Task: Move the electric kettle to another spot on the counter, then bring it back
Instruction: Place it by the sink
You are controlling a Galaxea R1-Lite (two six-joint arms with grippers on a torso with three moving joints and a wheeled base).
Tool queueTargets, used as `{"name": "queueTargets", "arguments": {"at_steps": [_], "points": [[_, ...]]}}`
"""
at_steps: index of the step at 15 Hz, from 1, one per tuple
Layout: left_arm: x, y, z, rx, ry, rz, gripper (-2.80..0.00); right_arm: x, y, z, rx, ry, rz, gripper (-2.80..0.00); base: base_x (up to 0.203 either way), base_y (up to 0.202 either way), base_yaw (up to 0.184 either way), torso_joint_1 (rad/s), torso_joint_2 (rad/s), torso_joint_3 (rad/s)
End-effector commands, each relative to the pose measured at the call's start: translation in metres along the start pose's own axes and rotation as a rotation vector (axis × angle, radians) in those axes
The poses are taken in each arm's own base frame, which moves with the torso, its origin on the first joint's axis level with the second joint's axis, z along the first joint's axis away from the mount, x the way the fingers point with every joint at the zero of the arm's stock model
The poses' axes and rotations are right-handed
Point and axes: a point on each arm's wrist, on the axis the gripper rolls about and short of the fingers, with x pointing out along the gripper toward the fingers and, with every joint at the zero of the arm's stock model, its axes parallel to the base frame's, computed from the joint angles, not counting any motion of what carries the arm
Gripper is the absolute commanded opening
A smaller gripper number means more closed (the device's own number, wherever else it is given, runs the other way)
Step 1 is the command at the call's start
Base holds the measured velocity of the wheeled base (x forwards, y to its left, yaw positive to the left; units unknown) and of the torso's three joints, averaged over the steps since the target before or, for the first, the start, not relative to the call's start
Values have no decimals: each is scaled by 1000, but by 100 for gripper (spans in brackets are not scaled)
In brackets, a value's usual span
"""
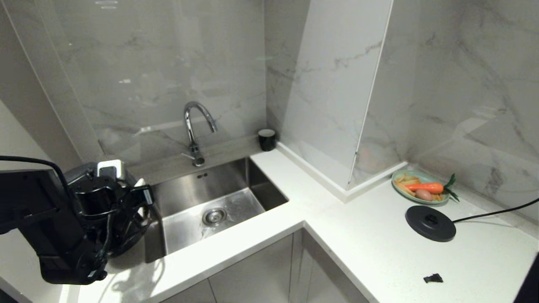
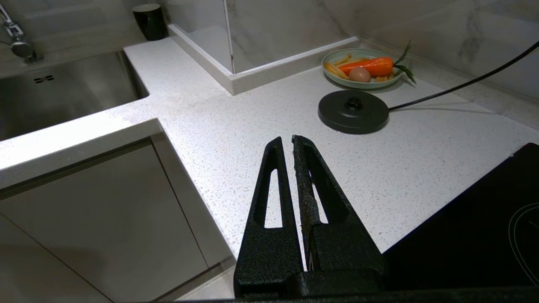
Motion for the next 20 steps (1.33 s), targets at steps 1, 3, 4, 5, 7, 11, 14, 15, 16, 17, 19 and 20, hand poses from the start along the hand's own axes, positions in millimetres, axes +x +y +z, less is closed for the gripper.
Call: {"name": "queueTargets", "arguments": {"at_steps": [1,3,4,5,7,11,14,15,16,17,19,20], "points": [[12,3,-24,20,52,20,-280,0,0,0,0,-2,0,-280,0,0,0,0,0,0],[13,6,-25,29,56,27,-280,0,0,0,0,-2,0,-280,0,0,0,0,0,0],[13,6,-25,29,56,27,-280,0,0,0,0,-2,0,-280,0,0,0,0,0,0],[13,6,-27,30,61,26,-280,0,0,0,0,-2,0,-280,0,0,0,0,0,0],[12,6,-34,36,78,24,-280,0,0,0,0,-2,0,-280,0,0,0,0,0,0],[0,8,-52,77,161,13,-280,0,0,0,0,-2,0,-280,0,0,0,0,0,0],[-8,10,-58,84,202,-17,-280,0,0,0,0,-2,0,-280,0,0,0,0,0,0],[-8,10,-59,83,204,-17,-280,0,0,0,0,-2,0,-280,0,0,0,0,0,0],[-7,10,-58,83,203,-17,-280,0,0,0,0,-2,0,-280,0,0,0,0,0,0],[-7,10,-58,82,200,-17,-280,0,0,0,0,-2,0,-280,0,0,0,0,0,0],[-6,9,-56,80,192,-19,0,0,0,0,0,-2,0,-280,0,0,0,0,0,0],[-7,9,-55,80,191,-18,0,0,0,0,0,-2,0,-280,0,0,0,0,0,0]]}}
